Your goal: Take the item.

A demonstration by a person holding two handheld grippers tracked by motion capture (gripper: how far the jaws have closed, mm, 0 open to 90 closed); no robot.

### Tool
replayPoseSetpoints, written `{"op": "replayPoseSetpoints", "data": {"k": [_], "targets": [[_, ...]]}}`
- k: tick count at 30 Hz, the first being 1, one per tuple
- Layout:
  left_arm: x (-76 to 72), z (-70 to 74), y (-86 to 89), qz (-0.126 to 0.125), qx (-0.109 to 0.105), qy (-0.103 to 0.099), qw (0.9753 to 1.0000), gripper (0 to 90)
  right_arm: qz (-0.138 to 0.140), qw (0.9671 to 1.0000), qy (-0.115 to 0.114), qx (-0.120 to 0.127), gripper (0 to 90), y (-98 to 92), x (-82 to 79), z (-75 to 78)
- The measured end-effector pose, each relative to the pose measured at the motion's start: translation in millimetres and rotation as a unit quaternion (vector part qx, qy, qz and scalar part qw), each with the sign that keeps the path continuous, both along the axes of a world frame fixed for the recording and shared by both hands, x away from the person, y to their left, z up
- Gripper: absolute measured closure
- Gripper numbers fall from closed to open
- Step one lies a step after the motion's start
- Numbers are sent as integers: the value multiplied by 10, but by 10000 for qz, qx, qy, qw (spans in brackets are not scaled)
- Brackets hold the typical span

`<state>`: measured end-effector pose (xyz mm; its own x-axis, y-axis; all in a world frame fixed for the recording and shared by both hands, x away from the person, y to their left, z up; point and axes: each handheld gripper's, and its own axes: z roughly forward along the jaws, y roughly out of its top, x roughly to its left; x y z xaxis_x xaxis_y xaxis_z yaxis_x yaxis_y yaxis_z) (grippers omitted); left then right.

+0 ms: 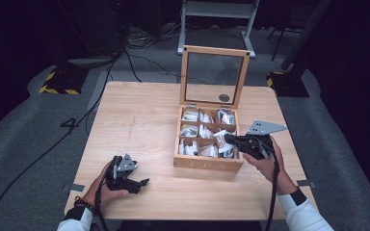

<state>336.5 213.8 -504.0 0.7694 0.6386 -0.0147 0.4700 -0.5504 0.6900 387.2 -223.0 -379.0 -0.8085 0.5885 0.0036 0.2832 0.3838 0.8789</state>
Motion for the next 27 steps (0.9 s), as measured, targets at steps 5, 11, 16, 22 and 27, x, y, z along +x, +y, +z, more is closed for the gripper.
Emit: {"op": "replayPoseSetpoints", "data": {"k": [5, 11, 16, 22, 27], "targets": [[-7, 0, -1, 34, 4, -13, 10000, 162, 63, 10000, -13, 61, 900, -49, -45, 29], [-8, 0, 0, 38, 3, -14, 10000, 162, 207, 9998, -25, 69, 900, -60, -124, 34], [-7, 0, 0, 34, 2, -12, 10000, 162, 319, 9995, -22, 17, 900, -42, -182, 20], [-7, 0, 0, 30, 3, -11, 10000, 162, 440, 9990, -18, -29, 900, -43, -262, 2], [-6, 0, 0, 30, 2, -12, 10000, 162, 566, 9983, -1, -141, 900, -1, -319, -49]]}}
